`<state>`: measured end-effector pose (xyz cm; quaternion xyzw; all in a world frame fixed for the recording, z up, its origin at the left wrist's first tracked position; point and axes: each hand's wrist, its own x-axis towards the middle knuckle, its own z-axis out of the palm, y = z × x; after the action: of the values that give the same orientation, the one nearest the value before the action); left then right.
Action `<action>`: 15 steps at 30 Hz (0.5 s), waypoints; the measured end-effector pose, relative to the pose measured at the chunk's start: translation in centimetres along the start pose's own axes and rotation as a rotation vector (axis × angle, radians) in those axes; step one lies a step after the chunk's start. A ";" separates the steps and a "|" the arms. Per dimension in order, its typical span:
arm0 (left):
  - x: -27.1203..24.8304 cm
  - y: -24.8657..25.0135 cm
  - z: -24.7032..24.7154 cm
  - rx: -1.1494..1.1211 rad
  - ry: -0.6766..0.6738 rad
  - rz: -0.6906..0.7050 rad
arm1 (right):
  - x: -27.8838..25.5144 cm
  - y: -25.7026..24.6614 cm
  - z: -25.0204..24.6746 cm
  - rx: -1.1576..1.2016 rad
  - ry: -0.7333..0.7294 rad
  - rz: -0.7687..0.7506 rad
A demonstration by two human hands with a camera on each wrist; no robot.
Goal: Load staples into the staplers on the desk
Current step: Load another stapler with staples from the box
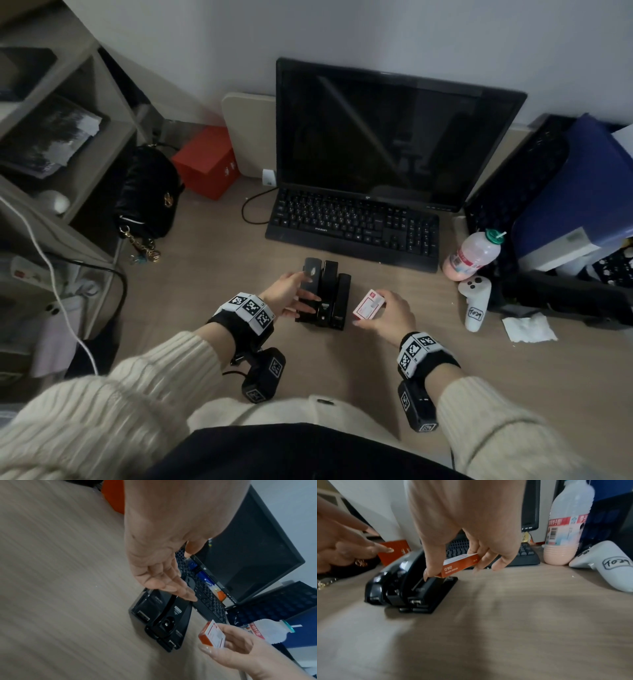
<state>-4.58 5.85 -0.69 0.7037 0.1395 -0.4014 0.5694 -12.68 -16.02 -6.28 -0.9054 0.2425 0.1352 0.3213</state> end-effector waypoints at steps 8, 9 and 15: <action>1.0 -0.3 -1.1 0.008 0.020 -0.039 | 1.1 0.4 0.9 -0.200 -0.131 0.011; 1.1 -0.2 -1.2 0.009 0.022 -0.047 | 1.3 0.3 1.0 -0.211 -0.142 0.002; 1.8 -0.3 -1.2 0.034 0.029 -0.065 | 1.7 -0.1 1.8 -0.302 -0.201 0.015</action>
<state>-3.13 6.62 -2.20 0.7141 0.1639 -0.4117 0.5420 -11.37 -15.34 -8.28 -0.9234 0.1930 0.2623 0.2034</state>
